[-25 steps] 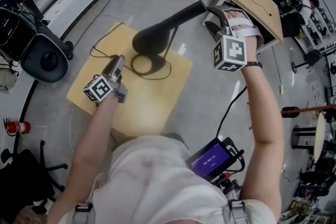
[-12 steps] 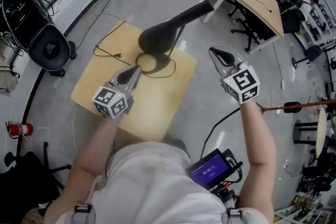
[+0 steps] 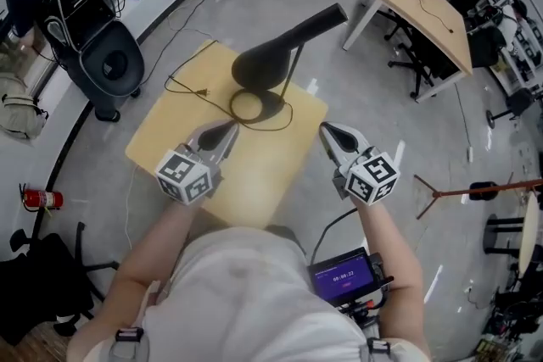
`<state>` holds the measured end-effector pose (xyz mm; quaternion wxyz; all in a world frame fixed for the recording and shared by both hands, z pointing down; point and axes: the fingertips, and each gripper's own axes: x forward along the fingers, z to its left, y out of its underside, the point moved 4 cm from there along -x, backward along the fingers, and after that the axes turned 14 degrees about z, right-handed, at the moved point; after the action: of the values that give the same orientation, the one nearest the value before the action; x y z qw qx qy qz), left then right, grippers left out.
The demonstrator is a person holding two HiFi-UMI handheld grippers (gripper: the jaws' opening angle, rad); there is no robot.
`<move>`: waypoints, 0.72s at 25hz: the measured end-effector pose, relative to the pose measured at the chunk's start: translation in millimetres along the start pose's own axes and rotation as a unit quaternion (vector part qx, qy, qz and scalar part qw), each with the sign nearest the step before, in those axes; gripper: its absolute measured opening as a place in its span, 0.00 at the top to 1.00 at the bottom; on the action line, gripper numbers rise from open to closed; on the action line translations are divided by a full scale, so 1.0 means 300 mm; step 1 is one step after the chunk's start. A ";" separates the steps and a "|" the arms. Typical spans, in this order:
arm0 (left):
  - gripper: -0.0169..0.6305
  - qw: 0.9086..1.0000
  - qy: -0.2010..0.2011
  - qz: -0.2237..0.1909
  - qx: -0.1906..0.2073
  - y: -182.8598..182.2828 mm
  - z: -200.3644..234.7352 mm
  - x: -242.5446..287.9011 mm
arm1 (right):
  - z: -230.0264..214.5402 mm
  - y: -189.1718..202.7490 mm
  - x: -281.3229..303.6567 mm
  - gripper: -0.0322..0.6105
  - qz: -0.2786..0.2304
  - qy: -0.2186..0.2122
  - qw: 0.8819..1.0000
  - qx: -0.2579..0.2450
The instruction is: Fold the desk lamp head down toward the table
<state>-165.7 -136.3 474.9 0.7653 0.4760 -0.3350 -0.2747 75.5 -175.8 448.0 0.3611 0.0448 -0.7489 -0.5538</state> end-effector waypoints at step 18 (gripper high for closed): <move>0.97 0.996 -0.081 0.014 -0.017 0.065 -0.189 0.056 | 0.005 0.094 -0.005 0.93 -0.037 -0.110 0.993 -0.018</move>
<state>-109.2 -110.0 478.7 0.7472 0.4345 -0.3980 -0.3074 85.2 -163.3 471.3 0.2559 0.0050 -0.7720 -0.5817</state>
